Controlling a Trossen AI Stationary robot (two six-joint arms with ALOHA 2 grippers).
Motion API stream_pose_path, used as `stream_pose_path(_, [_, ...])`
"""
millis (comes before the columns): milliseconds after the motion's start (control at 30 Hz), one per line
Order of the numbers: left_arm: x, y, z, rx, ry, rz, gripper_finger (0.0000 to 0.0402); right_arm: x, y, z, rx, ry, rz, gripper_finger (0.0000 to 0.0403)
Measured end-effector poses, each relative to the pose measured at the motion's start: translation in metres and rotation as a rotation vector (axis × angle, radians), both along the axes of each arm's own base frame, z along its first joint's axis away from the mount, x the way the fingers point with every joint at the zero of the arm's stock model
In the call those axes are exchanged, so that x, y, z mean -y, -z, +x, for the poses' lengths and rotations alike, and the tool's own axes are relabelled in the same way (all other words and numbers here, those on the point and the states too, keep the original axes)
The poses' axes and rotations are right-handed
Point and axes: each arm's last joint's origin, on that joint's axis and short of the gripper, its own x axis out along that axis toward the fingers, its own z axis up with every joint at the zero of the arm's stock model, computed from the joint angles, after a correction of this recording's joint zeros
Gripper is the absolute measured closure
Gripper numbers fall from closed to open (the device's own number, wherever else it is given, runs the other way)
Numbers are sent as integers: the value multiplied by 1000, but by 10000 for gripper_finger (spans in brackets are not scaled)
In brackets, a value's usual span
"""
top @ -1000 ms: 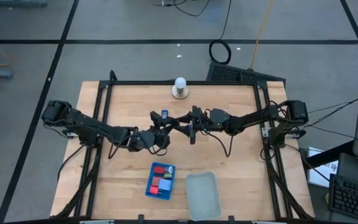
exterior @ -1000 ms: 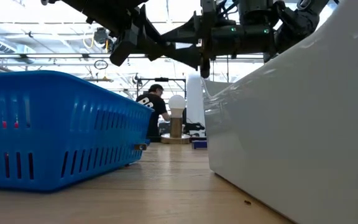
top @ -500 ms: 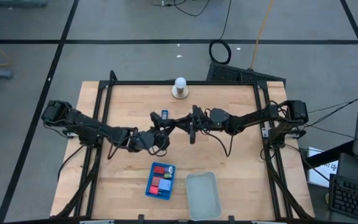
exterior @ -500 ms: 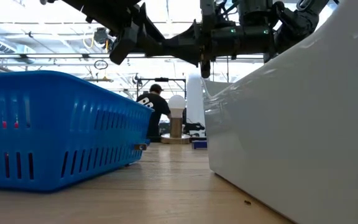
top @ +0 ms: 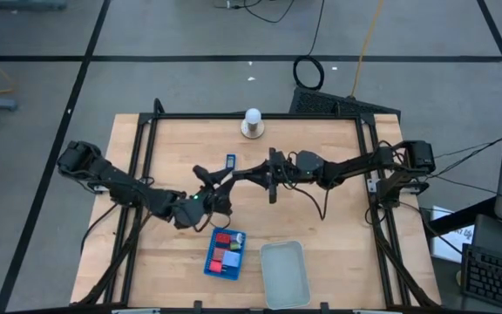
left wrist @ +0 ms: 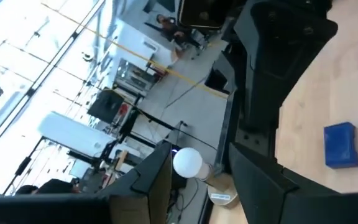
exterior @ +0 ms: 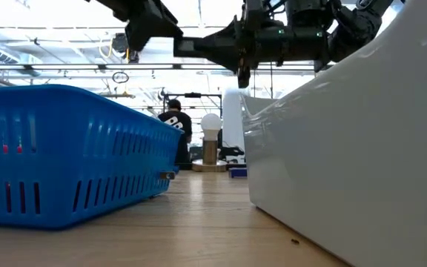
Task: Pick & Place Office items
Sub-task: Put the black digital timer into the gray bin
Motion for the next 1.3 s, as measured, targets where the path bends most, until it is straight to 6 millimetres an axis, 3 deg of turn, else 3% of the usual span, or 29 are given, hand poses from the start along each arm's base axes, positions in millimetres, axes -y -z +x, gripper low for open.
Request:
stream_pose_path(200, [16, -15, -16, 95, 30, -58, 227, -2, -11, -7, -18, -59, -12, 344])
stream_pose_path(333, [17, -29, -39, 111, 201, -193, 219, -10, -22, -16, -42, -173, -16, 346])
stream_pose_path(467, [-4, -46, -75, 129, 343, -444, 219, -23, -31, -29, -39, -259, -28, 347])
stream_pose_path(600, [-35, -47, -111, 204, 368, -668, 228, -40, -36, -48, -35, -364, -51, 347])
stream_pose_path(733, [-55, -37, -140, 346, 399, -760, 239, -63, -38, -66, -29, -492, -63, 347])
stream_pose_path(900, [-68, -14, -161, 544, 465, -802, 251, -99, -28, -82, -69, -626, -109, 347])
stream_pose_path(1067, [-72, 12, -168, 667, 539, -844, 256, -130, -12, -87, -120, -632, -119, 346])
stream_pose_path(1300, [-75, 39, -168, 746, 526, -905, 247, -154, 14, -85, -233, -674, -94, 346])
